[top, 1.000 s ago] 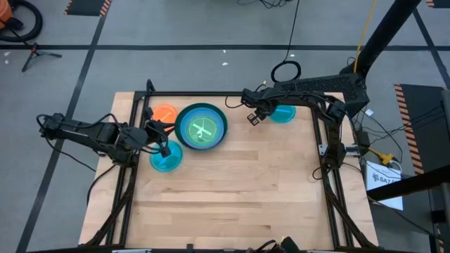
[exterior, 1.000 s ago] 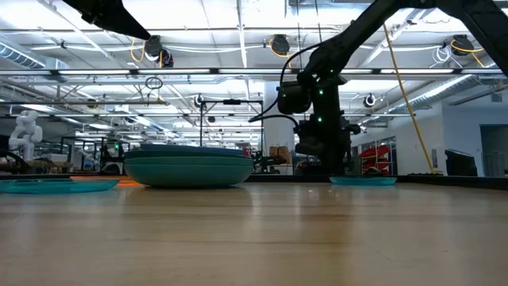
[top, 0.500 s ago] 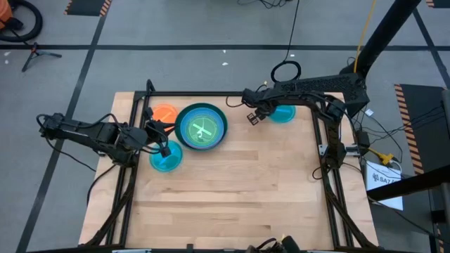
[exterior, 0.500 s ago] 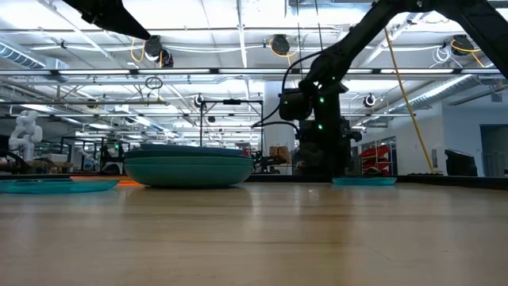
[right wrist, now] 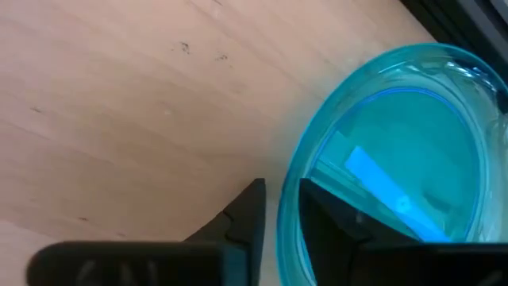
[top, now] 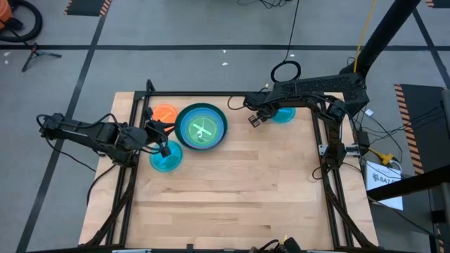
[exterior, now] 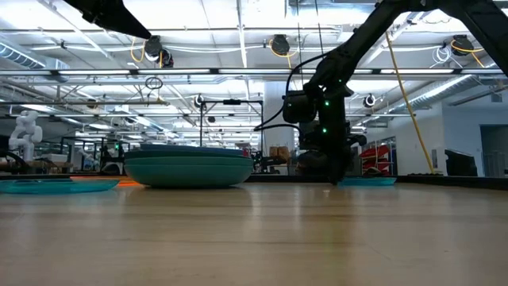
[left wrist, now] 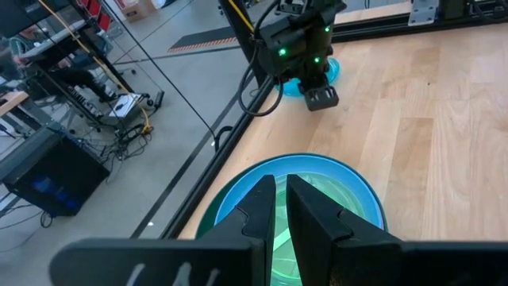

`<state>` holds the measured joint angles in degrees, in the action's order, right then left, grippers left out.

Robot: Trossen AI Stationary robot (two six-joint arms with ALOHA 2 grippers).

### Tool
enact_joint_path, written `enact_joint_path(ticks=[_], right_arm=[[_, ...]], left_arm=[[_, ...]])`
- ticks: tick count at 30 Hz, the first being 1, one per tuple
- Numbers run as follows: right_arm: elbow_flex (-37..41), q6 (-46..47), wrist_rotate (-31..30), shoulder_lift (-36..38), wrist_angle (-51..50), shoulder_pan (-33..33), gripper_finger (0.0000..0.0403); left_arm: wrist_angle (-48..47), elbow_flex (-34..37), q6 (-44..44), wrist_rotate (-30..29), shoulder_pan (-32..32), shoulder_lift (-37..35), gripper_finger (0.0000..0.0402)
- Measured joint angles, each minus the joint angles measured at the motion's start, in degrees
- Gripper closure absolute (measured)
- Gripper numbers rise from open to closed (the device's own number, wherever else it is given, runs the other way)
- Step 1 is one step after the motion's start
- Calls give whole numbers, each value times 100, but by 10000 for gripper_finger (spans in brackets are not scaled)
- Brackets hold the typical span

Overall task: Stack plastic plates
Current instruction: Stack the top small blue plate on top of the small green plate

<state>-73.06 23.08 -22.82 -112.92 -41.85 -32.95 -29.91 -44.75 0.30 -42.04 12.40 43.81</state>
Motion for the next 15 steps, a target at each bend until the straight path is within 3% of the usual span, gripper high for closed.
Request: enact_joint_path(ticks=[6,15], right_arm=[[29,-138,7,107,-80,62,396],[-195,-254,-425,854,-942,654,400]], left_arm=[[2,0,0,0,0,0,360],[8,0,26,0,0,-2,360]])
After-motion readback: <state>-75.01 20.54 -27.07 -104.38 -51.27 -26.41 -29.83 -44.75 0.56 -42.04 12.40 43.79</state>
